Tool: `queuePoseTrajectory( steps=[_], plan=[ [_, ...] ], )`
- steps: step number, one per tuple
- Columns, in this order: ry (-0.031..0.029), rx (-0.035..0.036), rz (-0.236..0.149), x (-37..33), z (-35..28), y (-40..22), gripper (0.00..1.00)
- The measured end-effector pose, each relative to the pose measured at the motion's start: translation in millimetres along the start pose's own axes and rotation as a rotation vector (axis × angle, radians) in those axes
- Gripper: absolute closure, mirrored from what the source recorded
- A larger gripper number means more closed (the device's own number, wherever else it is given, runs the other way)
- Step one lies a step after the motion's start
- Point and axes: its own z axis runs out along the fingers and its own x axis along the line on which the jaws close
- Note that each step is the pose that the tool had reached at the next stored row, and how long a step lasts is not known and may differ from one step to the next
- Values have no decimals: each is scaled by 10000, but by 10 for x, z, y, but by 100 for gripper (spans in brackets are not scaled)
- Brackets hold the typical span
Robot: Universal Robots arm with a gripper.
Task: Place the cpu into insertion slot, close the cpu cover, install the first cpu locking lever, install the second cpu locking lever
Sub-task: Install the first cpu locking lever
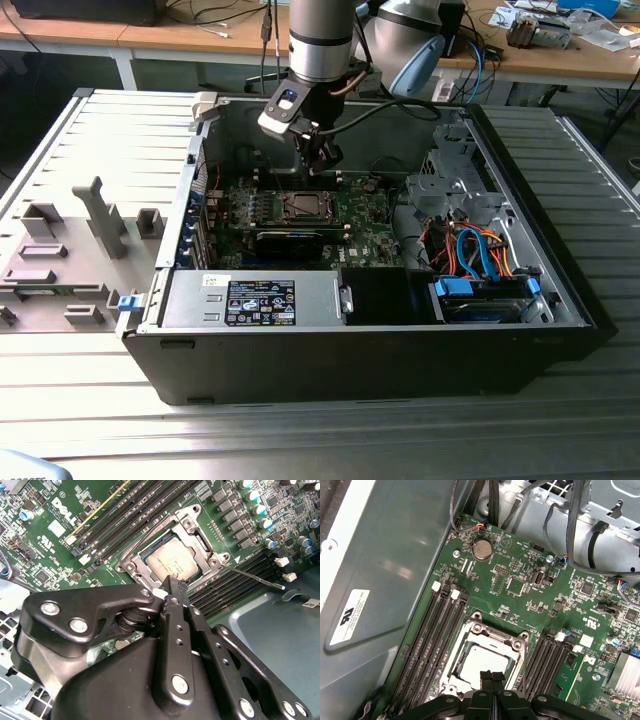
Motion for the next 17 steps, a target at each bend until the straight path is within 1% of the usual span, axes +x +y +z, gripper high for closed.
queuePoseTrajectory(
  steps=[17],
  plan=[
    [-3,-12,-301,0,0,0,89]
  ],
)
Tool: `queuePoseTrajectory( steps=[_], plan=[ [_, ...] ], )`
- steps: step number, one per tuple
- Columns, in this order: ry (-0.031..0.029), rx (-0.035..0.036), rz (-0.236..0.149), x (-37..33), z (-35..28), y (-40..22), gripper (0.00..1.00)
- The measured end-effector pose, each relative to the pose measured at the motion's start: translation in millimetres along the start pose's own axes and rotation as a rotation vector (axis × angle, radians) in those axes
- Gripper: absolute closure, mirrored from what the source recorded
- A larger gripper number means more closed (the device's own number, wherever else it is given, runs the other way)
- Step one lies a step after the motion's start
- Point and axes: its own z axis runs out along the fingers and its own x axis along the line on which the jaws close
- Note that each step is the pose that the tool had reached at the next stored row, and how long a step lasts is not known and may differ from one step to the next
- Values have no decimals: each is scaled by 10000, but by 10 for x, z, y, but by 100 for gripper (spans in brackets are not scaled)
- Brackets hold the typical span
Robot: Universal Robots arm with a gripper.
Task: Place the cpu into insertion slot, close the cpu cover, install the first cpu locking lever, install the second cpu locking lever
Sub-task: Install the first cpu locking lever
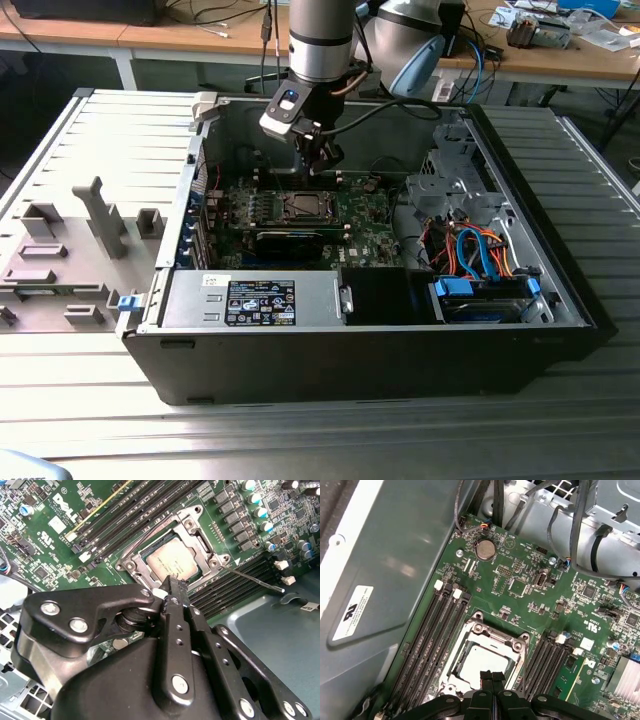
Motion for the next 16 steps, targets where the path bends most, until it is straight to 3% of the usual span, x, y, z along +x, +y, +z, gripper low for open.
queuePoseTrajectory(
  steps=[16],
  plan=[
    [-2,-8,-207,0,0,0,89]
  ],
)
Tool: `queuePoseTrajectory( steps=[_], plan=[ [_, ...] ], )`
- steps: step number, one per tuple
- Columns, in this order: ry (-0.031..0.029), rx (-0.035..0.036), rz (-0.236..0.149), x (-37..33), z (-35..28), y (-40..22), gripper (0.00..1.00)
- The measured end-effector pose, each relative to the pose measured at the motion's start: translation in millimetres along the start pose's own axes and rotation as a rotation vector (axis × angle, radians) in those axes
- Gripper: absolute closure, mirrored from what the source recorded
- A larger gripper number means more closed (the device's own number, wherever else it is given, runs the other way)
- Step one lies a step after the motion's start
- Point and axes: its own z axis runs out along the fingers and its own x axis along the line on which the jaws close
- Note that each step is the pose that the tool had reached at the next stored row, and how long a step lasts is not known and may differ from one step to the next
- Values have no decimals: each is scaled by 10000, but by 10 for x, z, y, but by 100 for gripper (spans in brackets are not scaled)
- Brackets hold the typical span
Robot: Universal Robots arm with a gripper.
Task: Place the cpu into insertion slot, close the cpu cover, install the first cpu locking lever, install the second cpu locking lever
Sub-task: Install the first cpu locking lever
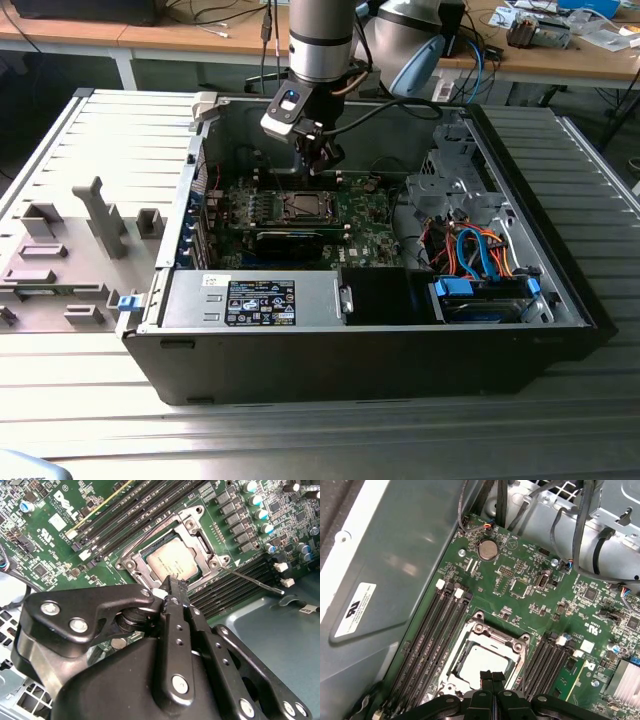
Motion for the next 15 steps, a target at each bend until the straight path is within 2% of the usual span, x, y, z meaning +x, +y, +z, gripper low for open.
queuePoseTrajectory(
  steps=[15],
  plan=[
    [-1,-6,-155,0,0,0,89]
  ],
)
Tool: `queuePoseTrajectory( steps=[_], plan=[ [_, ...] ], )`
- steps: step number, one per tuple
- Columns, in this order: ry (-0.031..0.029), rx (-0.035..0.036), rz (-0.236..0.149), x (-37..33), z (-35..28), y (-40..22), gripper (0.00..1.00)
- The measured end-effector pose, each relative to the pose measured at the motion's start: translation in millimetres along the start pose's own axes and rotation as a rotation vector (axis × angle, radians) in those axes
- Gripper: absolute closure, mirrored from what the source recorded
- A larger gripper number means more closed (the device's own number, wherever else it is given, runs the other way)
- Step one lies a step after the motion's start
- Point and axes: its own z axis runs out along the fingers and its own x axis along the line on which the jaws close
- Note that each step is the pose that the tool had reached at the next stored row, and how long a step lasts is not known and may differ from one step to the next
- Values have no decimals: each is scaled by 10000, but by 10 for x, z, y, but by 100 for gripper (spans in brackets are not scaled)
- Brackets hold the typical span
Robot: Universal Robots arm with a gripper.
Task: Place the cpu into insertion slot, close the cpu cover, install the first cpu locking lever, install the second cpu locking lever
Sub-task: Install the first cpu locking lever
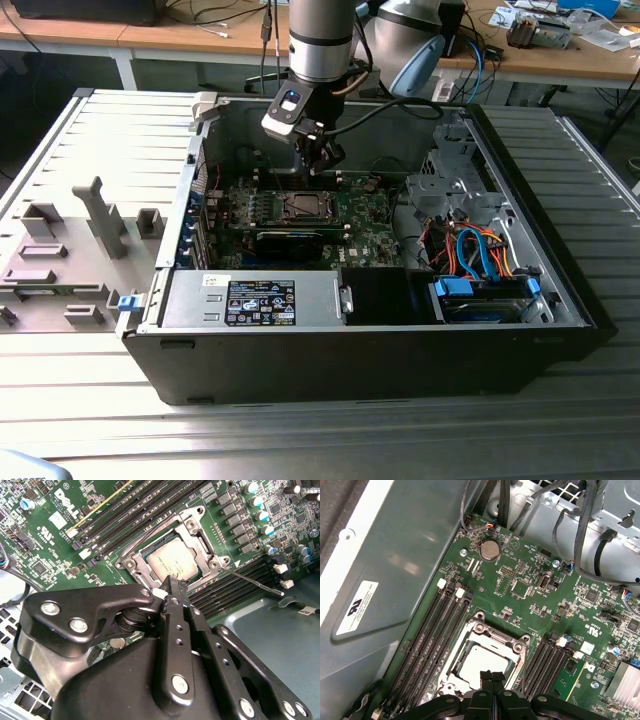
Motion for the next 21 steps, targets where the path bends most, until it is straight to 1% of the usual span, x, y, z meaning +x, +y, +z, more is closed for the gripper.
queuePoseTrajectory(
  steps=[3,6,21],
  plan=[
    [-2,-6,-147,0,0,0,89],
    [-2,-8,-211,0,0,0,89],
    [-4,-14,-358,0,0,0,89]
  ],
)
